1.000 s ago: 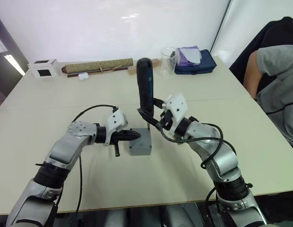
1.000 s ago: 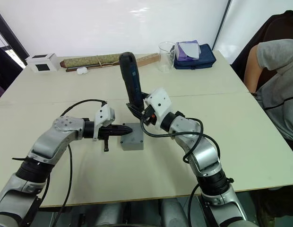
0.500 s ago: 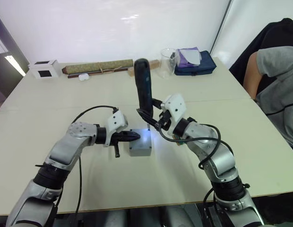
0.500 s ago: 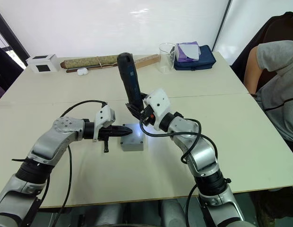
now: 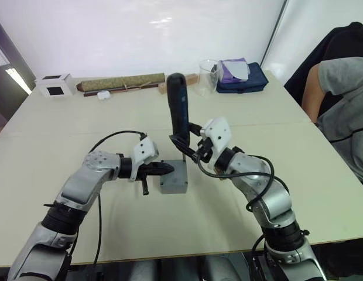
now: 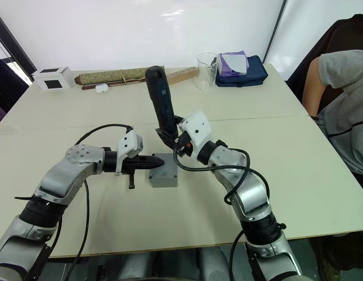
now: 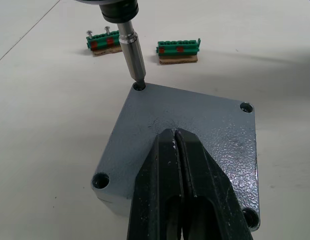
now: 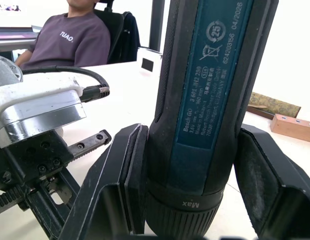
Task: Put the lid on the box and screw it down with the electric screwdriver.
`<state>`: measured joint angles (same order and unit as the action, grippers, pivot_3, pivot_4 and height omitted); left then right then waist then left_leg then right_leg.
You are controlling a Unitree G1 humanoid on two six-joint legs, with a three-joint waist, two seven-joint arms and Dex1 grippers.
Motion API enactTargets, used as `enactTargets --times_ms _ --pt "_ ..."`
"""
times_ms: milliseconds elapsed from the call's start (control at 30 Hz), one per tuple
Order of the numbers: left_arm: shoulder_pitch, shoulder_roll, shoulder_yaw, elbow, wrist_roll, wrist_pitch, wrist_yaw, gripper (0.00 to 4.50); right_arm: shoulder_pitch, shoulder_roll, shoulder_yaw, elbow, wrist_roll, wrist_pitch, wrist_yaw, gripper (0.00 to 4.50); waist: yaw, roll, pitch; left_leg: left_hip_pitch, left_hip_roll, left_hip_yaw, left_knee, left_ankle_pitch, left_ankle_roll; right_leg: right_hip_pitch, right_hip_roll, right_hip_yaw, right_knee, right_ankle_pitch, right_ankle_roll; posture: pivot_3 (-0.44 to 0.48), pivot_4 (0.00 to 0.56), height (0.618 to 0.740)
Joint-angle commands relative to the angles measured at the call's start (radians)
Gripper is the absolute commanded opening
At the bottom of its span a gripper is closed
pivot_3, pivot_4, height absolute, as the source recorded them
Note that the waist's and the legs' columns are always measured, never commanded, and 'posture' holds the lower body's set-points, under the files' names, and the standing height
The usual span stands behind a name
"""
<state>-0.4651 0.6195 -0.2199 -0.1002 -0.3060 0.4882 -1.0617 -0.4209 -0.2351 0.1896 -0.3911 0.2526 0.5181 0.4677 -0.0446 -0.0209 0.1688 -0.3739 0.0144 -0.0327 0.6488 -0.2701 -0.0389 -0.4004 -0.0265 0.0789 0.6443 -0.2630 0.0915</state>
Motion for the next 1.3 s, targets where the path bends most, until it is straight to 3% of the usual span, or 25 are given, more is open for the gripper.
enactTargets --times_ms 33,200,333,433,600,867,1100,1167,1200,1300 --pt "0.02 -0.002 -0.012 -0.003 0.0 0.027 -0.002 0.0 -0.101 0.013 -0.154 -0.101 0.173 0.103 -0.01 2.15 0.0 0.0 0.001 -0.001 0.0 0.0 0.0 0.0 0.0 -0.001 0.0 0.0 0.0 0.0 0.0 0.0 0.15 0.74" --pt "0.021 -0.027 0.061 -0.026 -0.083 0.062 0.009 0.0 -0.334 -0.059 -0.485 -0.105 0.56 0.427 -0.164 2.15 0.002 0.004 0.007 -0.013 0.0 0.0 0.002 0.0 0.0 -0.013 -0.001 0.0 0.003 0.001 0.001 0.0 0.15 0.74" --pt "-0.003 -0.052 0.142 -0.08 -0.15 0.094 0.057 0.0 -0.523 -0.282 -0.706 0.107 0.866 0.847 -0.281 2.15 0.006 0.003 0.009 -0.021 0.001 -0.001 0.0 0.0 0.0 -0.021 -0.003 -0.001 0.004 0.003 0.004 0.0 0.15 0.74" --pt "-0.048 -0.01 0.199 -0.157 -0.337 0.251 -0.029 0.0 -0.477 -0.559 -0.636 0.202 0.746 0.995 -0.225 2.15 0.012 0.002 0.01 -0.029 0.0 -0.001 0.0 0.0 0.0 -0.027 -0.004 -0.002 0.002 0.003 0.004 0.0 0.15 0.74" --pt "-0.06 0.095 0.123 -0.269 -0.32 0.268 -0.091 0.0 -0.311 -0.832 -0.456 0.391 0.792 1.096 -0.131 2.15 0.006 0.005 0.012 -0.035 -0.003 0.001 -0.001 -0.002 0.004 -0.032 -0.003 -0.001 -0.004 0.003 0.004 0.0 0.15 0.74" --pt "-0.034 0.11 0.112 -0.354 -0.33 0.272 -0.046 0.0 -0.237 -0.902 -0.28 0.512 0.659 1.068 -0.007 2.15 -0.008 0.012 0.022 -0.034 0.0 0.003 0.001 -0.003 0.006 -0.033 0.002 0.002 -0.003 0.003 0.005 0.0 0.15 0.74" --pt "-0.008 0.093 0.113 -0.335 -0.319 0.275 0.023 0.0 -0.299 -0.911 -0.035 0.543 0.458 0.92 0.13 2.15 -0.003 0.012 0.022 -0.034 -0.001 0.004 0.009 -0.003 0.006 -0.032 0.001 0.002 0.002 0.003 0.005 0.0 0.15 0.74" --pt "0.002 0.1 0.115 -0.333 -0.319 0.269 0.025 0.0 -0.308 -0.907 -0.017 0.551 0.434 0.915 0.162 3.13 -0.001 0.012 0.023 -0.034 -0.001 0.004 0.009 -0.003 0.006 -0.032 0.001 0.002 0.003 0.003 0.005 0.0 0.15 0.74" --pt "0.003 0.102 0.113 -0.326 -0.313 0.262 0.024 0.0 -0.308 -0.909 -0.006 0.55 0.418 0.906 0.175 3.27 0.0 0.012 0.023 -0.034 -0.001 0.004 0.01 -0.003 0.006 -0.032 0.002 0.002 0.003 0.003 0.005 0.0 0.15 0.74" --pt "0.0 0.096 0.106 -0.301 -0.301 0.249 0.026 0.0 -0.3 -0.921 0.031 0.531 0.356 0.863 0.202 4.33 0.003 0.012 0.023 -0.034 -0.001 0.003 0.012 -0.003 0.006 -0.032 0.001 0.001 0.003 0.003 0.005 0.0 0.15 0.74"
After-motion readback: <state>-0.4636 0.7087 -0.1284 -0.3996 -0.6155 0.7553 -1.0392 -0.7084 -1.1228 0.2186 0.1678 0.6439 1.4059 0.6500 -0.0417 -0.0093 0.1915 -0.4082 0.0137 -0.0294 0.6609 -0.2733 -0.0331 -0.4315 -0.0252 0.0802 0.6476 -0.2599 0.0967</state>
